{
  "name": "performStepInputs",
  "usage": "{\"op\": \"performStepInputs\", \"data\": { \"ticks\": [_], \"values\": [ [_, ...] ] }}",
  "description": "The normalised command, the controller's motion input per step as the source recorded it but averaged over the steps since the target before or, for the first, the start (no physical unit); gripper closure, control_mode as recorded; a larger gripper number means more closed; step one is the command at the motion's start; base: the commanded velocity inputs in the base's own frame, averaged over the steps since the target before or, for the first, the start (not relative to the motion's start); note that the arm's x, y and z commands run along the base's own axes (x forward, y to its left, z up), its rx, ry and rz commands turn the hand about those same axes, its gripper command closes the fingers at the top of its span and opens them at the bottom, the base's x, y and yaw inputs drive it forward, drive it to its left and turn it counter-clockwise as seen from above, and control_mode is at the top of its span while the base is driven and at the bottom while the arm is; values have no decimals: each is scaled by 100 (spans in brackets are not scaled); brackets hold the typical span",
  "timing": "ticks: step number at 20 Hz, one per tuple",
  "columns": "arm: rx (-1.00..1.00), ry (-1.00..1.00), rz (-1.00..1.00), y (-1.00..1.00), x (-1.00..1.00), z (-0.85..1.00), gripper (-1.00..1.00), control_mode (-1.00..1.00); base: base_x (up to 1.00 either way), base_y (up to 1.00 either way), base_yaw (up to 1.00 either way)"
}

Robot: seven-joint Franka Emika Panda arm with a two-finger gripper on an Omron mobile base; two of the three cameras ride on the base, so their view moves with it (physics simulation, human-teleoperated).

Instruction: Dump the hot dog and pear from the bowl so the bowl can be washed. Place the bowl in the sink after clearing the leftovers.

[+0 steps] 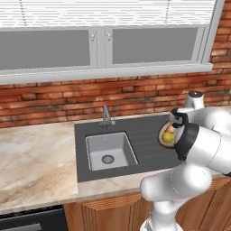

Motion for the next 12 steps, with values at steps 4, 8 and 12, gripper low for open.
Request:
{"op": "performStepInputs", "data": {
  "ticks": [4, 8, 12],
  "values": [
    [-3, -5, 0, 0, -6, 24, 100, -100, 0, 0, 0],
    [-10, -22, 0, 2, -17, 29, 100, -100, 0, 0, 0],
    [-26, -22, 0, 15, -5, 6, 100, -100, 0, 0, 0]
  ]
}}
